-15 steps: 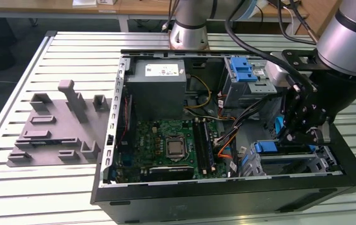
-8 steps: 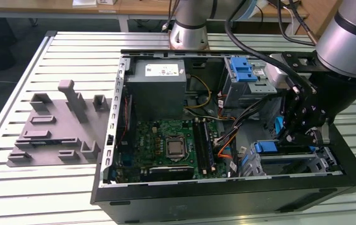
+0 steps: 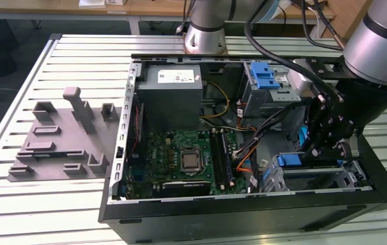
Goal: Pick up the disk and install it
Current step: 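Insert the second disk wire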
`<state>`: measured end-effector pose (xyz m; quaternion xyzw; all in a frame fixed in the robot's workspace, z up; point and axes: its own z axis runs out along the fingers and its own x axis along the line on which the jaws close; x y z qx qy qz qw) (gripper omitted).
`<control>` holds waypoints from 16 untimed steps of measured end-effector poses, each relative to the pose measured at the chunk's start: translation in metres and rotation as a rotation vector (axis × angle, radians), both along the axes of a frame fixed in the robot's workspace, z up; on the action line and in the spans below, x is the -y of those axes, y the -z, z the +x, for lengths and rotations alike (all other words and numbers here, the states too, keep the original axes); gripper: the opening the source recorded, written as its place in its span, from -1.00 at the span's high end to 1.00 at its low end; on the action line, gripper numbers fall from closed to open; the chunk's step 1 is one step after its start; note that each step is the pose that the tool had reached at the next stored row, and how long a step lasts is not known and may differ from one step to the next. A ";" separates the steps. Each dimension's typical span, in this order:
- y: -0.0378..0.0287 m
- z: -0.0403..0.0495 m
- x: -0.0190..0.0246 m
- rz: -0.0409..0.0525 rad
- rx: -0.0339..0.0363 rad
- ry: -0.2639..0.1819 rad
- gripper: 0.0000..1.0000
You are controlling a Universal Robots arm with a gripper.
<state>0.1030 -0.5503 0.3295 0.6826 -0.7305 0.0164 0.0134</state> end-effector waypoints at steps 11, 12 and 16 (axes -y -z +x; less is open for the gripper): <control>-0.0052 0.0000 0.0000 0.0031 -0.0002 0.000 0.53; -0.0059 0.0000 0.0000 0.0033 -0.0004 0.000 0.53; -0.0092 0.0000 0.0000 0.0042 -0.0011 0.000 0.53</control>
